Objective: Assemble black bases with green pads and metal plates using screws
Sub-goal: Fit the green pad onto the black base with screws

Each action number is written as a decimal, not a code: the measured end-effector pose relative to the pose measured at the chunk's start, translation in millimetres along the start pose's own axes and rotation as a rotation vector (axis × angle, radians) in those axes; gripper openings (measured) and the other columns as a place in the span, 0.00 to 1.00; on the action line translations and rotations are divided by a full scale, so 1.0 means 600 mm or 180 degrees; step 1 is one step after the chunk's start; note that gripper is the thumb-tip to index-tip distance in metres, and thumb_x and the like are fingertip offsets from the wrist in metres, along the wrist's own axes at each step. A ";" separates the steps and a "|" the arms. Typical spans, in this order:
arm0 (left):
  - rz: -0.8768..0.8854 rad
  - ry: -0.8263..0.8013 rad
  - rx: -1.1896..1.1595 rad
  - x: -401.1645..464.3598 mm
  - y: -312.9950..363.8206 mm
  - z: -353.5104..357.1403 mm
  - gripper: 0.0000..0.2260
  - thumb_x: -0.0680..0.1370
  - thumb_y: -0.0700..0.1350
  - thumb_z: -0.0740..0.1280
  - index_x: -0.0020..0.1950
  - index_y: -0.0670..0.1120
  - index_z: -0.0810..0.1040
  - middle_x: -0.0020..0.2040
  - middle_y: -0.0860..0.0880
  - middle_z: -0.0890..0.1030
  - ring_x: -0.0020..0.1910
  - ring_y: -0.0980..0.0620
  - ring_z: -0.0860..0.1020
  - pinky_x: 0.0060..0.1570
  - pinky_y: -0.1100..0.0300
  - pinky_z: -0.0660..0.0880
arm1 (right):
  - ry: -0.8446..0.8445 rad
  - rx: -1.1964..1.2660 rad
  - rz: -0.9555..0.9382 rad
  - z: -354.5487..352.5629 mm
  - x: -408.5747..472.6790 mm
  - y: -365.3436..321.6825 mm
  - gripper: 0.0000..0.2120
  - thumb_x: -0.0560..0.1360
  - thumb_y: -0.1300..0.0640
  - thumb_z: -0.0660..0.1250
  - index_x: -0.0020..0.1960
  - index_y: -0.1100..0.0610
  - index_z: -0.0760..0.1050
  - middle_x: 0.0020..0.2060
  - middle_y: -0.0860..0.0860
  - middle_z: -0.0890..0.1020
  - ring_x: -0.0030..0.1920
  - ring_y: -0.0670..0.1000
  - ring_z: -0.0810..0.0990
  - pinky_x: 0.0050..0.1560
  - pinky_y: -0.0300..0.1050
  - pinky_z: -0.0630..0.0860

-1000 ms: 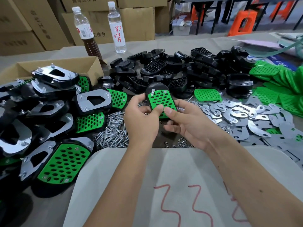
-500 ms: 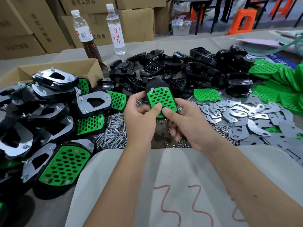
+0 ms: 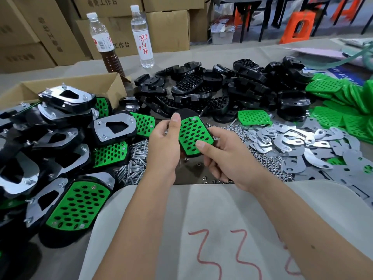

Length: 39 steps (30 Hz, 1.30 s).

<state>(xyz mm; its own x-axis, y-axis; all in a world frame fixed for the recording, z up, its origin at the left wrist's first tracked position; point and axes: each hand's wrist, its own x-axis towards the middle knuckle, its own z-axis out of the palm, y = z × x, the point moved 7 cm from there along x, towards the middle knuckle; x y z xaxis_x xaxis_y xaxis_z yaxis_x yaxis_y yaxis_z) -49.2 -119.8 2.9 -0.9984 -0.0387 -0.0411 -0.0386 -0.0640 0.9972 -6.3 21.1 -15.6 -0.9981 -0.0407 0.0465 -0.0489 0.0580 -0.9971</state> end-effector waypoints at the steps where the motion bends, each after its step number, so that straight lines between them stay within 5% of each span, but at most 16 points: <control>1: 0.0004 0.0053 -0.0011 0.001 -0.002 -0.003 0.14 0.85 0.54 0.64 0.50 0.44 0.79 0.45 0.43 0.83 0.44 0.47 0.80 0.47 0.46 0.78 | 0.0004 -0.0081 -0.0042 0.001 0.000 -0.001 0.06 0.84 0.58 0.66 0.60 0.57 0.76 0.29 0.54 0.76 0.19 0.49 0.69 0.19 0.35 0.61; 7: 0.0064 -0.0056 -0.0076 0.009 -0.007 -0.005 0.08 0.86 0.48 0.65 0.50 0.47 0.79 0.51 0.43 0.84 0.47 0.47 0.81 0.46 0.49 0.79 | 0.0095 0.0138 0.0018 -0.004 0.002 0.003 0.05 0.84 0.58 0.66 0.60 0.56 0.76 0.30 0.55 0.76 0.19 0.49 0.67 0.22 0.33 0.60; 11: 0.0008 -0.0104 -0.0240 0.011 -0.009 -0.003 0.06 0.85 0.44 0.65 0.52 0.45 0.81 0.45 0.48 0.85 0.40 0.53 0.83 0.36 0.59 0.79 | 0.0045 0.0332 0.0058 -0.005 0.000 0.002 0.06 0.84 0.58 0.65 0.60 0.55 0.77 0.29 0.54 0.77 0.21 0.48 0.67 0.22 0.33 0.59; 17: -0.0373 0.0206 -0.0389 0.006 -0.022 -0.001 0.09 0.84 0.43 0.66 0.45 0.50 0.82 0.35 0.55 0.86 0.34 0.58 0.84 0.27 0.65 0.76 | 0.0355 -0.0986 -0.0460 -0.010 -0.001 -0.022 0.06 0.81 0.55 0.69 0.57 0.53 0.79 0.28 0.46 0.80 0.25 0.42 0.73 0.29 0.38 0.68; 21: -0.0401 0.0484 -0.0064 -0.003 -0.017 0.018 0.07 0.84 0.47 0.68 0.52 0.45 0.83 0.51 0.43 0.87 0.54 0.40 0.85 0.56 0.41 0.83 | 0.0936 -0.1012 -0.0576 -0.040 -0.009 -0.038 0.13 0.77 0.55 0.74 0.56 0.50 0.72 0.31 0.55 0.80 0.27 0.50 0.74 0.30 0.46 0.72; 25: -0.1039 -0.0027 -0.0342 -0.030 -0.018 0.083 0.29 0.74 0.64 0.70 0.63 0.43 0.79 0.58 0.38 0.84 0.58 0.35 0.83 0.61 0.36 0.79 | 0.1125 -0.2319 -0.1057 -0.060 -0.029 -0.067 0.22 0.70 0.60 0.75 0.56 0.51 0.66 0.26 0.47 0.72 0.29 0.51 0.73 0.32 0.51 0.70; 28: -0.1301 -0.0627 -0.0740 -0.031 -0.018 0.137 0.15 0.76 0.51 0.72 0.56 0.41 0.81 0.51 0.40 0.84 0.45 0.41 0.84 0.40 0.54 0.83 | 0.1117 -0.3279 -0.0968 -0.070 -0.036 -0.077 0.23 0.70 0.60 0.73 0.57 0.51 0.64 0.29 0.43 0.69 0.33 0.55 0.73 0.34 0.51 0.68; 30: -0.1333 -0.0632 -0.0738 -0.030 -0.022 0.155 0.03 0.78 0.38 0.68 0.50 0.41 0.80 0.43 0.41 0.82 0.38 0.44 0.80 0.30 0.60 0.78 | 0.1088 -0.3190 -0.1003 -0.086 -0.047 -0.086 0.22 0.70 0.64 0.70 0.58 0.53 0.65 0.31 0.46 0.72 0.34 0.57 0.75 0.35 0.54 0.73; 33: -0.1352 -0.0487 -0.0893 -0.023 -0.029 0.171 0.07 0.79 0.30 0.63 0.49 0.40 0.79 0.35 0.44 0.82 0.33 0.47 0.80 0.28 0.62 0.77 | 0.0834 -0.2688 -0.0946 -0.114 -0.069 -0.095 0.22 0.70 0.65 0.71 0.60 0.54 0.68 0.31 0.47 0.77 0.32 0.46 0.75 0.36 0.49 0.74; 35: -0.1483 -0.0630 -0.0962 -0.034 -0.036 0.197 0.08 0.81 0.33 0.63 0.56 0.41 0.80 0.42 0.43 0.86 0.34 0.46 0.84 0.30 0.58 0.80 | 0.0810 -0.2428 -0.0801 -0.152 -0.090 -0.097 0.19 0.73 0.61 0.76 0.58 0.53 0.71 0.32 0.47 0.80 0.31 0.42 0.75 0.35 0.40 0.70; 39: -0.1578 -0.0873 -0.1163 -0.060 -0.042 0.257 0.10 0.84 0.36 0.63 0.65 0.40 0.78 0.44 0.44 0.88 0.38 0.45 0.87 0.33 0.53 0.84 | 0.1532 -0.2743 -0.0082 -0.279 -0.145 -0.085 0.09 0.75 0.54 0.77 0.46 0.51 0.77 0.31 0.47 0.81 0.32 0.44 0.76 0.38 0.43 0.73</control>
<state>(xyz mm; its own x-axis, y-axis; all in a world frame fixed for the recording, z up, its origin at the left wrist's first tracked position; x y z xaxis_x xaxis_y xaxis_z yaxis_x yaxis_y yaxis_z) -18.9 36.8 -11.4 -0.8423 0.3338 -0.4232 -0.5268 -0.3439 0.7773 76.8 188.9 41.5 -0.8959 0.3468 0.2775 0.1090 0.7774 -0.6195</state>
